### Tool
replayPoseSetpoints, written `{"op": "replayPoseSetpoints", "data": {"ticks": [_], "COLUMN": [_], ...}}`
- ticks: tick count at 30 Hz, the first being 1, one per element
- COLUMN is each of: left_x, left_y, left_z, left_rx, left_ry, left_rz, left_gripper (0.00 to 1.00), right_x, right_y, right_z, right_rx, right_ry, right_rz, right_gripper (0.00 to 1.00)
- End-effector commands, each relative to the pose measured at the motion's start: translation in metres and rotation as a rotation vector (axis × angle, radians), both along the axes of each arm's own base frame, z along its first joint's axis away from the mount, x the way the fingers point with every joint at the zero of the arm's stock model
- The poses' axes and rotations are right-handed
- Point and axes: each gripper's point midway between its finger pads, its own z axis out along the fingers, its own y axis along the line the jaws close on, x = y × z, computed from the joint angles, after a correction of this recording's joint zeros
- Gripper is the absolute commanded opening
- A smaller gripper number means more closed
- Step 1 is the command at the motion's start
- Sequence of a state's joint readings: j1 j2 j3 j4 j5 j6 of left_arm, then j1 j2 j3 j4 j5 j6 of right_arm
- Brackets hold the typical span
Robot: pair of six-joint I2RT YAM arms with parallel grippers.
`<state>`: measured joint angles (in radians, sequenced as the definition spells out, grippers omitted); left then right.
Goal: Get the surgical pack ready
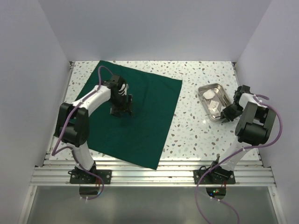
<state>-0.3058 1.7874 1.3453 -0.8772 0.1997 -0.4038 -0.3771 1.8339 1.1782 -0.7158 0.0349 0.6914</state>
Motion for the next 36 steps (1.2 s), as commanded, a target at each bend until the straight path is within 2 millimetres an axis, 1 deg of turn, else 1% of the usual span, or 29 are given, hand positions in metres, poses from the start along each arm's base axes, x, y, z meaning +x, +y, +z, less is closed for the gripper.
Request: {"op": "replayPoseSetpoints", "data": {"ticks": [1,6,8,11,12,13,14,15,16,17,18,19,20,21,22,23,24,25,26,27,28,29,30,31,32,33,34,35,36], "left_x": [0.002,0.008,0.014,0.022,0.024,0.027,0.03,0.032,0.036,0.037,0.037,0.041,0.038,0.038,0.041,0.038,0.038,0.036,0.032,0.028,0.025,0.019,0.017,0.015,0.01,0.007,0.005,0.002,-0.001], "left_y": [-0.028,-0.038,-0.037,-0.035,-0.033,-0.029,-0.026,-0.023,-0.014,-0.008,-0.001,0.014,0.023,0.033,0.051,0.06,0.078,0.086,0.094,0.103,0.112,0.114,0.129,0.132,0.134,0.136,0.14,0.142,0.144], "left_z": [-0.005,-0.004,0.001,0.013,0.017,0.019,0.027,0.03,0.038,0.04,0.04,0.047,0.046,0.047,0.056,0.054,0.056,0.062,0.06,0.059,0.063,0.058,0.06,0.059,0.054,0.053,0.051,0.047,0.044], "left_rx": [-0.048,-0.055,-0.044,-0.034,-0.03,-0.021,-0.026,-0.03,-0.037,-0.042,-0.049,-0.065,-0.069,-0.071,-0.074,-0.065,-0.039,-0.032,-0.017,0.006,0.015,0.026,0.039,0.041,0.043,0.042,0.048,0.055,0.064], "left_ry": [0.019,0.008,-0.016,-0.053,-0.064,-0.076,-0.094,-0.107,-0.125,-0.13,-0.13,-0.144,-0.136,-0.141,-0.167,-0.165,-0.174,-0.194,-0.189,-0.185,-0.196,-0.181,-0.191,-0.189,-0.175,-0.167,-0.158,-0.147,-0.134], "left_rz": [-0.076,-0.089,-0.079,-0.061,-0.052,-0.037,-0.017,-0.003,0.036,0.058,0.081,0.134,0.163,0.193,0.247,0.271,0.32,0.347,0.37,0.398,0.431,0.438,0.49,0.503,0.51,0.516,0.528,0.531,0.537], "left_gripper": [0.73,0.72,0.72,0.72,0.72,0.73,0.73,0.73,0.74,0.74,0.75,0.75,0.75,0.75,0.75,0.75,0.75,0.76,0.76,0.77,0.77,0.77,0.78,0.78,0.78,0.78,0.78,0.78,0.78], "right_x": [0.013,0.008,0.009,0.013,0.014,0.015,0.017,0.021,0.024,0.027,0.029,0.035,0.038,0.044,0.052,0.057,0.064,0.075,0.08,0.088,0.1,0.101,0.114,0.118,0.12,0.122,0.134,0.131,0.134], "right_y": [-0.005,-0.01,-0.011,-0.012,-0.012,-0.012,-0.013,-0.007,-0.005,-0.002,0.009,0.012,0.019,0.037,0.047,0.054,0.079,0.092,0.123,0.139,0.156,0.183,0.199,0.214,0.236,0.252,0.266,0.286,0.297], "right_z": [0.007,0.013,0.021,0.037,0.041,0.045,0.049,0.058,0.064,0.071,0.079,0.09,0.097,0.107,0.12,0.127,0.134,0.15,0.154,0.153,0.166,0.166,0.167,0.167,0.167,0.164,0.164,0.158,0.156], "right_rx": [-0.002,0.006,-0.006,-0.017,-0.019,-0.024,-0.03,-0.017,-0.018,-0.027,-0.034,-0.056,-0.063,-0.073,-0.081,-0.112,-0.114,-0.132,-0.144,-0.141,-0.142,-0.136,-0.131,-0.121,-0.116,-0.086,-0.089,-0.085,-0.083], "right_ry": [-0.046,-0.052,-0.067,-0.099,-0.106,-0.115,-0.125,-0.155,-0.171,-0.184,-0.188,-0.21,-0.22,-0.248,-0.283,-0.296,-0.319,-0.361,-0.375,-0.383,-0.423,-0.423,-0.438,-0.449,-0.462,-0.463,-0.472,-0.452,-0.451], "right_rz": [-0.018,-0.02,-0.008,0.008,0.02,0.021,0.024,0.041,0.052,0.07,0.117,0.14,0.168,0.227,0.263,0.3,0.378,0.427,0.538,0.597,0.65,0.752,0.801,0.851,0.934,0.988,1.033,1.122,1.167], "right_gripper": [0.24,0.11,0.08,0.0,0.0,0.0,0.0,0.0,0.0,0.0,0.0,0.0,0.0,0.0,0.0,0.0,0.0,0.0,0.0,0.0,0.0,0.0,0.0,0.0,0.0,0.0,0.0,0.0,0.0]}}
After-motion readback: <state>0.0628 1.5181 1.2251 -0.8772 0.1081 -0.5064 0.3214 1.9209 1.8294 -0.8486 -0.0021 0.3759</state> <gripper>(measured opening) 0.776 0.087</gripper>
